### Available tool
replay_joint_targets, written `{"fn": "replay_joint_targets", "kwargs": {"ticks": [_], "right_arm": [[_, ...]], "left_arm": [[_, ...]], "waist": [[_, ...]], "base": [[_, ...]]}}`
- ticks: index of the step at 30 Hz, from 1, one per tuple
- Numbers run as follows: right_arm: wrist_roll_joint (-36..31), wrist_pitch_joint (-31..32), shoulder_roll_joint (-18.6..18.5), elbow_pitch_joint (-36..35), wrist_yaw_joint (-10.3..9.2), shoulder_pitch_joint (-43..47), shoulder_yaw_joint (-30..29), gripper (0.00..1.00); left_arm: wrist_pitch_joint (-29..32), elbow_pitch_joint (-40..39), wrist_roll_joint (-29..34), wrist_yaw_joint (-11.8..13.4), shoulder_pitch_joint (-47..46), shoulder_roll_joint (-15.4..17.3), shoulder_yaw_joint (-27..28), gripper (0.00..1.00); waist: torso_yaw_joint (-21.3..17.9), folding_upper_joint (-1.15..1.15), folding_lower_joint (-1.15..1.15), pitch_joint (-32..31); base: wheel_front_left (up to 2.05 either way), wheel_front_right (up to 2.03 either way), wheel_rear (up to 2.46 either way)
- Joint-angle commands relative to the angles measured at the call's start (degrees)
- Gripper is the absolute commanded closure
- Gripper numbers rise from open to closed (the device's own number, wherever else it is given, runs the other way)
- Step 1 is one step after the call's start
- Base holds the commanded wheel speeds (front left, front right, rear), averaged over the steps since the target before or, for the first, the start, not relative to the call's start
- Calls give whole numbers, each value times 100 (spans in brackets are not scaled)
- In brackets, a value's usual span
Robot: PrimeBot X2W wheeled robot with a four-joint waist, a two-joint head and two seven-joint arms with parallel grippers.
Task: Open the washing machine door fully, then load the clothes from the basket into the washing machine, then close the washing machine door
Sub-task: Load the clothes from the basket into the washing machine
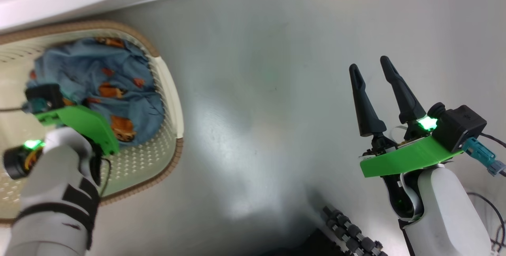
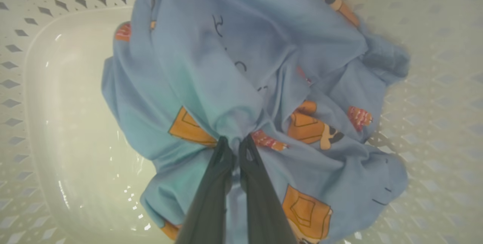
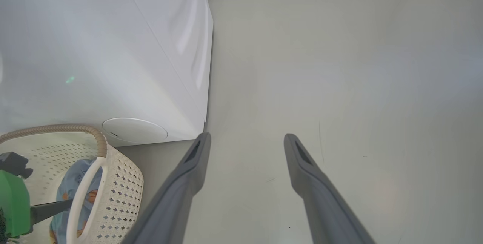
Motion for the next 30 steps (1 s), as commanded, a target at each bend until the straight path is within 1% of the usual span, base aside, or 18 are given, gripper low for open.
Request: {"fn": "replay_joint_targets", "kwargs": {"ticks": [1,6,12,22,28,30], "right_arm": [[-31,-68,-55,-82,9,197,56,0],[-69,-68,-150,-72,9,274,-18,0],[-108,-68,-259,-45,9,497,-137,0],[-199,-68,-405,30,9,1068,-225,0],[-239,-68,-476,104,9,1460,-225,0],[-246,-68,-491,127,9,1590,-226,0]], "left_arm": [[-140,-24,-29,-28,345,86,69,100],[-512,-67,-119,-208,663,-77,69,100],[-665,-363,-217,-380,1154,-240,84,100],[-675,-2072,-255,-506,2627,-368,293,100],[-676,-2982,-377,-546,3569,-390,381,100],[-676,-3324,-463,-510,3855,-391,361,100]], "waist": [[215,0,0,-276],[446,0,0,-718],[666,0,0,-1371],[927,0,0,-2579],[1068,0,0,-3349],[1118,0,0,-3599]], "base": [[0,0,0],[0,0,0],[0,0,0],[0,0,0],[0,0,0],[0,0,0]]}}
